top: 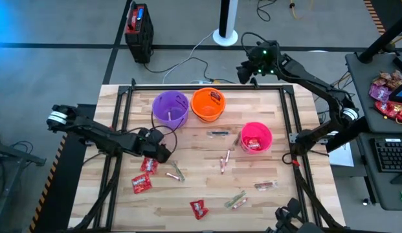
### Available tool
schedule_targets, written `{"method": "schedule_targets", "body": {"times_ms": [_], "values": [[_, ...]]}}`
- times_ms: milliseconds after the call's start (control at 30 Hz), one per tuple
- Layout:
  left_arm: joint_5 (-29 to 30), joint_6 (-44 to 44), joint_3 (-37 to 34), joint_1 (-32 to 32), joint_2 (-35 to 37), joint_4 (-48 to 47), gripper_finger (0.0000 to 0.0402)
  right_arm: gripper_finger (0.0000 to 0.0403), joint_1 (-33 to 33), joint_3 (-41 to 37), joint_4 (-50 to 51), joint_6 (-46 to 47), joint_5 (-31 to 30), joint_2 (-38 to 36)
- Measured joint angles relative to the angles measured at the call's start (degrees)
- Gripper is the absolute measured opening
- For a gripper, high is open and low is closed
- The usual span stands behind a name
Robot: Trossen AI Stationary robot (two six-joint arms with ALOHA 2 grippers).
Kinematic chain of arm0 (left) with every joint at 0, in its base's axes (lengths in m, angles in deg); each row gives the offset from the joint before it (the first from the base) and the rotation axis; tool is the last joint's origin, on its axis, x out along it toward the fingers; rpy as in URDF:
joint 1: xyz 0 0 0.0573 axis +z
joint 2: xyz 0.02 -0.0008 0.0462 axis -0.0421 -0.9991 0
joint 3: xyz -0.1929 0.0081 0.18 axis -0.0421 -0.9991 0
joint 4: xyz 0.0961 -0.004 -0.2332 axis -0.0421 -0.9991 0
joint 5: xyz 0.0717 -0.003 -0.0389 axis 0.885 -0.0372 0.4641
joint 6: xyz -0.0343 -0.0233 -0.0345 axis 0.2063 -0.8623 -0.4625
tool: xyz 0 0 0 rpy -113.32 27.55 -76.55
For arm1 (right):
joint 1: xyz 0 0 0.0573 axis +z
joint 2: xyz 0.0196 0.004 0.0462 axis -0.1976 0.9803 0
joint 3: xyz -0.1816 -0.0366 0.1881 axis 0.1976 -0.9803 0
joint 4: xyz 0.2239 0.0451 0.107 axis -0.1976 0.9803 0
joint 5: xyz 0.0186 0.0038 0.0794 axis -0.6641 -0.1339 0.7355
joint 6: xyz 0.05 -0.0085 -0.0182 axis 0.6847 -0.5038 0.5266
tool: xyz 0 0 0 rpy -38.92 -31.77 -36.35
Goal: Sort candy by brand, put in halloween buckets
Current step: Put the white candy into the violet bucket
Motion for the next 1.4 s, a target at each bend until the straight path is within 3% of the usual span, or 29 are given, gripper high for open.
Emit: {"method": "schedule_targets", "body": {"times_ms": [233, 533, 800, 1033, 1167, 1300, 1400], "values": [[-6.5, -2.5, 0.8, 0.0, -5.5, 0.5, 0.0117, 0.0160, 0.0, 0.0, -0.6, -1.4, 0.0, 0.0], [-12.2, -8.2, 2.7, 0.0, -6.3, 0.3, 0.0008, 0.0160, 0.0, 0.0, -0.6, 1.4, -0.9, 0.4], [-13.7, -9.4, 4.9, -0.1, -3.2, -2.4, 0.0001, 0.0152, -0.1, 0.0, -0.5, -1.4, -0.9, 2.2], [-12.9, -7.3, 15.4, -1.6, 1.5, -15.9, 0.0000, 0.0134, -0.2, 0.0, -0.6, -4.6, -0.5, 2.8], [-9.4, -7.8, 21.0, -2.3, 1.9, -23.8, 0.0000, 0.0124, -0.2, 0.0, -0.6, -6.2, -0.5, 2.5], [-1.6, -19.2, 22.2, -2.2, 0.5, -24.6, 0.0000, 0.0116, -0.2, 0.0, -0.6, -7.0, 0.2, 2.3], [0.4, -28.9, 21.4, -3.0, -1.9, -24.0, 0.0009, 0.0114, -0.2, 0.0, -0.5, -6.9, 3.0, 1.7]]}}
